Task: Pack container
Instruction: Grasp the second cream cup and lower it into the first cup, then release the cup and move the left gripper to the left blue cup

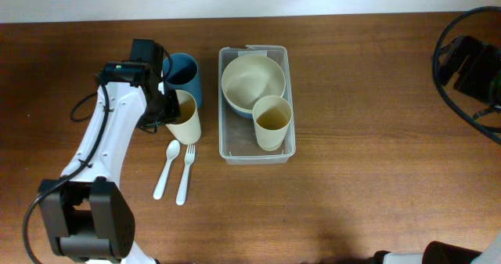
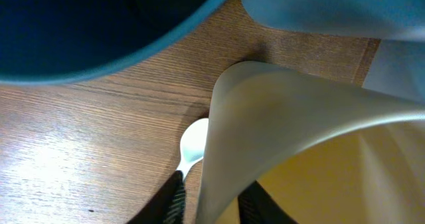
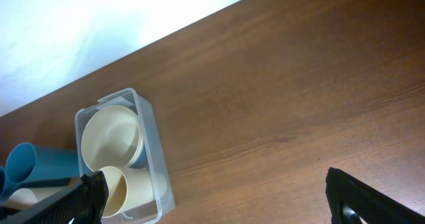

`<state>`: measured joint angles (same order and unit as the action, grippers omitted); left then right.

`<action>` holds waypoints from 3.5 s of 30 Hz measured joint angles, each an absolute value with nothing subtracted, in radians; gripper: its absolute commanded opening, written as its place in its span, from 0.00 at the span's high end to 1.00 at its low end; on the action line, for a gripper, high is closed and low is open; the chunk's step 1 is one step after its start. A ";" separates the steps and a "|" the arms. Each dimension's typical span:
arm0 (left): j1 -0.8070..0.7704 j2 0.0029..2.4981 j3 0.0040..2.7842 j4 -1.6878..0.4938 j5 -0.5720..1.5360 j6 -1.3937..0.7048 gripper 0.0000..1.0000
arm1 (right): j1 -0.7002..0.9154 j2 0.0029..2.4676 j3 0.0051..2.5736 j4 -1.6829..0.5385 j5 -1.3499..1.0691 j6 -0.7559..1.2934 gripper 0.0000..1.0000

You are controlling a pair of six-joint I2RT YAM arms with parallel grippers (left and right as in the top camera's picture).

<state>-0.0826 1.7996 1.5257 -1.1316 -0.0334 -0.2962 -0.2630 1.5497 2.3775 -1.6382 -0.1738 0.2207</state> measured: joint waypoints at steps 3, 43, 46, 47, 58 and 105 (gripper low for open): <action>-0.083 1.800 1.526 -1.140 -0.029 -0.297 0.96 | -0.263 1.550 2.378 -1.638 -0.174 0.220 0.01; -0.485 1.651 2.175 -1.470 -0.035 -0.160 0.98 | -0.263 1.550 2.378 -1.639 -0.174 0.221 0.01; -0.529 1.651 2.185 -1.453 -0.035 -0.129 0.98 | -0.263 1.550 2.378 -1.638 -0.174 0.220 0.01; -0.539 1.655 2.185 -1.453 -0.035 -0.118 0.98 | -0.263 1.550 2.378 -1.638 -0.174 0.220 0.01; -0.556 1.848 2.186 -1.427 -0.038 -0.050 0.98 | -0.263 1.550 2.378 -1.638 -0.174 0.220 0.01; 0.094 2.243 2.502 -1.681 -0.078 -0.106 0.25 | -0.263 1.550 2.378 -1.638 -0.174 0.220 0.01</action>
